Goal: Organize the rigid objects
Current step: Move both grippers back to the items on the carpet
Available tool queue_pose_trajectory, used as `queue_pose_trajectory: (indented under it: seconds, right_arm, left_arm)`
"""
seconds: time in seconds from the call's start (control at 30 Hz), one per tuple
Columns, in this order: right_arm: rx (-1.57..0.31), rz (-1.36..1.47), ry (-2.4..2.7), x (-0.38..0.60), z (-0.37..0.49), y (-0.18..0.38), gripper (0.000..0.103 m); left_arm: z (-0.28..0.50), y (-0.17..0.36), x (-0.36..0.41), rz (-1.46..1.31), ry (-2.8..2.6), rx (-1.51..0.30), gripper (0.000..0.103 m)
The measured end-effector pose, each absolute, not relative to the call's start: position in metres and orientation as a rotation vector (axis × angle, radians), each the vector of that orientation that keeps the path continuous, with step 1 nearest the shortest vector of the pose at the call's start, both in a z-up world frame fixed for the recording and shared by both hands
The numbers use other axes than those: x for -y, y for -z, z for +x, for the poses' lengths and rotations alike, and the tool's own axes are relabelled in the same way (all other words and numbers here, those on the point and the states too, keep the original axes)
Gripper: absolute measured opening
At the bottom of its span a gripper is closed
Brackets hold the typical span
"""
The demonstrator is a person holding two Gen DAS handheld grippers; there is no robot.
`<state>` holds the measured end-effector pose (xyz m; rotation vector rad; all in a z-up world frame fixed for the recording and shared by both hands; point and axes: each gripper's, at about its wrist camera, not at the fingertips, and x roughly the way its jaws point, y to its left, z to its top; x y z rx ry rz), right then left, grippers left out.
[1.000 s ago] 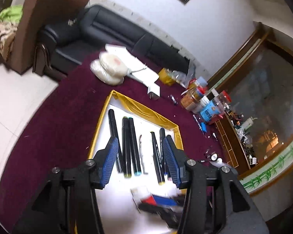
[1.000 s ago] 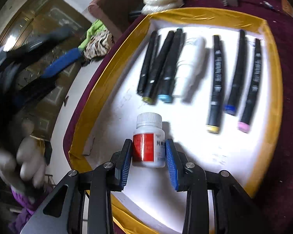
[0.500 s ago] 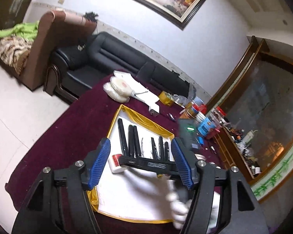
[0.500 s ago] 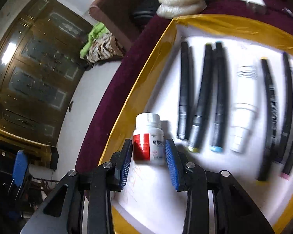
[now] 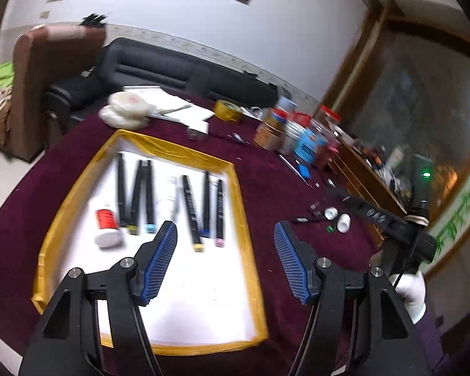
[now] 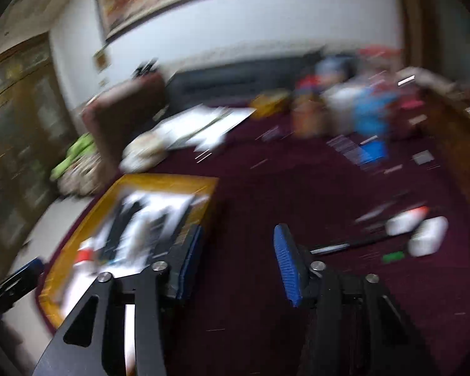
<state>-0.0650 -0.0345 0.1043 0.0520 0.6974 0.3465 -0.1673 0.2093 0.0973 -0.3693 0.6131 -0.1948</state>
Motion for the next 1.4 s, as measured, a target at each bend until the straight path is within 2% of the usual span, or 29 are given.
queue_pose_trajectory:
  seconds: [0.07, 0.13, 0.17, 0.27, 0.33, 0.6, 0.67, 0.77, 0.8, 0.83, 0.87, 0.9, 1.07, 1.23, 1.4]
  right_arm:
    - [-0.587, 0.05, -0.227, 0.072, -0.079, -0.113, 0.086]
    - [-0.48, 0.107, -0.128, 0.114, -0.09, -0.116, 0.1]
    - [-0.464, 0.136, -0.111, 0.127, -0.086, -0.12, 0.101]
    - [-0.621, 0.235, -0.109, 0.179, -0.059, -0.111, 0.1]
    - [-0.657, 0.303, -0.054, 0.212, -0.048, -0.101, 0.1]
    - [-0.625, 0.529, 0.016, 0.284, -0.016, -0.086, 0.099]
    - [-0.615, 0.558, -0.002, 0.295, -0.004, -0.08, 0.095]
    - [-0.611, 0.556, -0.017, 0.307, 0.004, -0.063, 0.093]
    - [-0.608, 0.563, -0.028, 0.307, 0.003, -0.053, 0.093]
    - [-0.617, 0.565, -0.024, 0.308, 0.004, -0.045, 0.089]
    - [-0.665, 0.574, -0.011, 0.309, 0.007, -0.034, 0.077]
    - [-0.712, 0.623, -0.05, 0.313, 0.009, -0.029, 0.076]
    - [-0.617, 0.599, -0.048, 0.319, -0.005, -0.045, 0.076]
    - [-0.607, 0.628, -0.031, 0.328, -0.007, -0.045, 0.077]
    - [-0.6, 0.643, -0.01, 0.336, -0.005, -0.044, 0.077]
  left_arm:
    - [-0.169, -0.099, -0.191, -0.34, 0.201, -0.604, 0.064]
    - [-0.167, -0.098, -0.175, -0.32, 0.214, -0.617, 0.064]
    - [-0.166, -0.098, -0.168, -0.315, 0.223, -0.627, 0.064]
    - [-0.161, -0.093, -0.141, -0.286, 0.259, -0.671, 0.064]
    - [-0.16, -0.091, -0.128, -0.274, 0.277, -0.695, 0.064]
    - [-0.154, -0.086, -0.088, -0.249, 0.295, -0.781, 0.064]
    - [-0.15, -0.083, -0.08, -0.214, 0.286, -0.798, 0.064]
    - [-0.136, -0.079, -0.068, -0.175, 0.278, -0.833, 0.064]
    - [-0.128, -0.077, -0.06, -0.153, 0.276, -0.844, 0.064]
    - [-0.121, -0.075, -0.054, -0.134, 0.277, -0.85, 0.064]
    - [-0.112, -0.073, -0.045, -0.112, 0.282, -0.855, 0.064]
    - [-0.099, -0.071, -0.03, -0.076, 0.293, -0.859, 0.063]
    - [-0.033, -0.063, 0.036, 0.049, 0.374, -0.833, 0.063]
    - [0.053, -0.045, 0.11, 0.189, 0.433, -0.821, 0.063]
    - [0.104, -0.024, 0.152, 0.274, 0.495, -0.873, 0.063]
